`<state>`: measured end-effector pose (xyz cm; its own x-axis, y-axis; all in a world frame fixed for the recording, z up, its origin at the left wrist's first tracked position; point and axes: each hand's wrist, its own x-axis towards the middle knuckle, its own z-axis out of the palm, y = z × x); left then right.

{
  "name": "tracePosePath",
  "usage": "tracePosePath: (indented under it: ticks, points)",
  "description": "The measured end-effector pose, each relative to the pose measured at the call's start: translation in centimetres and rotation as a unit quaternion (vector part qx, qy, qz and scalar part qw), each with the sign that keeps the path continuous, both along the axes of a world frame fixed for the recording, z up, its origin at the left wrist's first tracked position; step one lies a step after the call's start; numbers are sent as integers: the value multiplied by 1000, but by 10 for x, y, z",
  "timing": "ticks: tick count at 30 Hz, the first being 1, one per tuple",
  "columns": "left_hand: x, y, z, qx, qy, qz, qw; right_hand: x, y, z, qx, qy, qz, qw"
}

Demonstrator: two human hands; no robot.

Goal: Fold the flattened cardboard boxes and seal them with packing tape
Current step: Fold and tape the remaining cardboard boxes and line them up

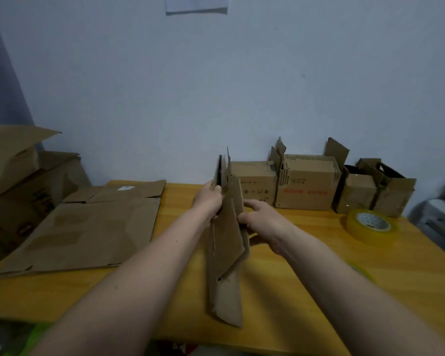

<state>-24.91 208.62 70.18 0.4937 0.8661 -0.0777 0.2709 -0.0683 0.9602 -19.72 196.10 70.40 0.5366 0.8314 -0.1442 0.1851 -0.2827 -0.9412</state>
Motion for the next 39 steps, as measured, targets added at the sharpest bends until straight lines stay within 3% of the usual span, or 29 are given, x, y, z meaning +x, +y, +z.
tracePosePath:
  ticks: [9,16,26,39]
  points:
    - [-51,25,24,-42,-163,77,983,18,-29,62,-2,-174,-87,981]
    - [-84,8,47,-45,-147,49,987,27,-40,64,-35,-163,-136,977]
    - [-100,15,-27,-192,-156,35,968,45,-30,26,-71,-189,-134,970]
    - [-58,27,-28,-182,-150,22,972,80,8,14,-127,-303,-134,935]
